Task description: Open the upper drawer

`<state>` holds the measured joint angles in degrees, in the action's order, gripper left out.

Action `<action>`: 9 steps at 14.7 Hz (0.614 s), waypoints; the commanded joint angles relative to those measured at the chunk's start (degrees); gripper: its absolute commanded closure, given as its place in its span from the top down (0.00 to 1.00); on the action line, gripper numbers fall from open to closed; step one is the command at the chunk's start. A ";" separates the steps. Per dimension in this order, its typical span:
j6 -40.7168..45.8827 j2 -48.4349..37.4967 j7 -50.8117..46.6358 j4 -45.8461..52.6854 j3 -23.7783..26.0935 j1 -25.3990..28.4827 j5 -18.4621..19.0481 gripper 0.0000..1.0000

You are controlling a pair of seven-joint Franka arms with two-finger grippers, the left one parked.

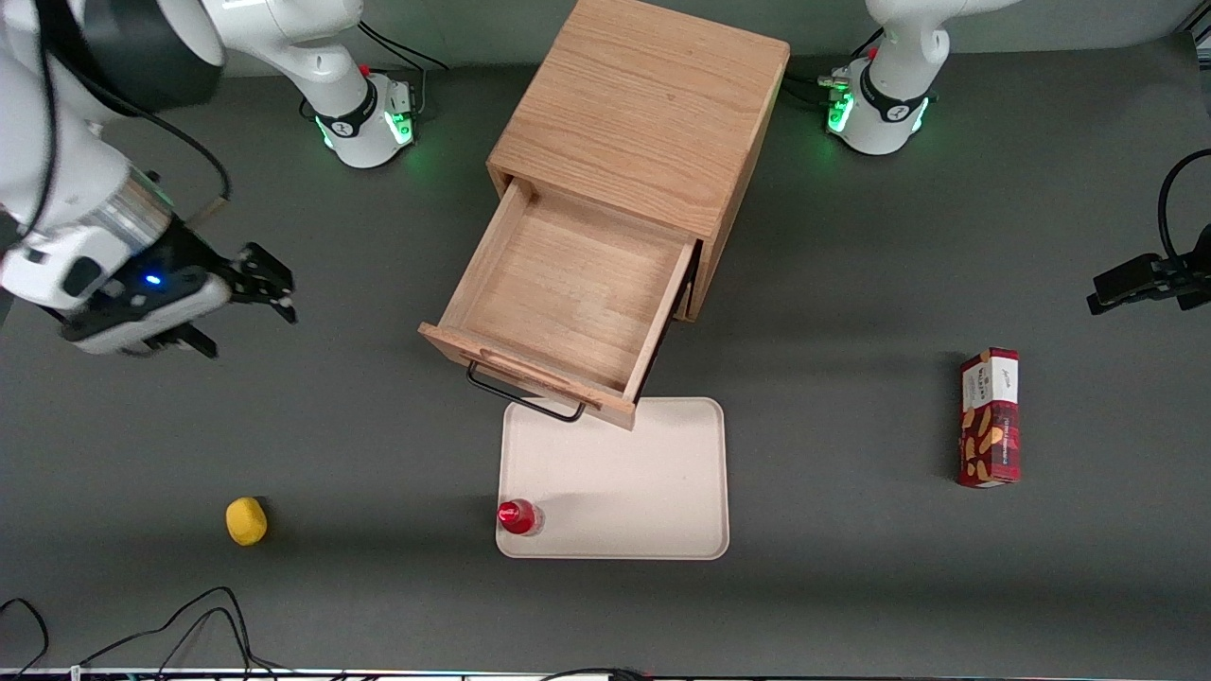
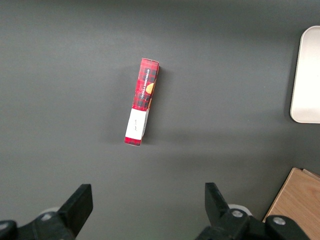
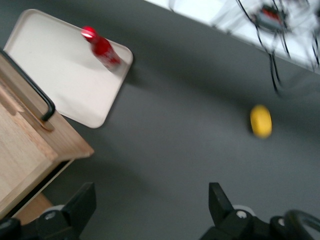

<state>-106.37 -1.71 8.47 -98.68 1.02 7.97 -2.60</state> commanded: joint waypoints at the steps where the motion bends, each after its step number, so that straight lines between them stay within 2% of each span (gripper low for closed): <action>1: 8.00 -1.01 -7.50 3.12 0.21 -3.12 0.75 1.00; 4: 18.19 -1.19 -8.03 6.29 0.03 -4.88 1.37 1.00; 9: 18.22 -0.13 -8.03 6.74 0.12 -6.91 1.72 1.00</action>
<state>-88.76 -2.99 2.12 -93.43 0.79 1.13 -1.93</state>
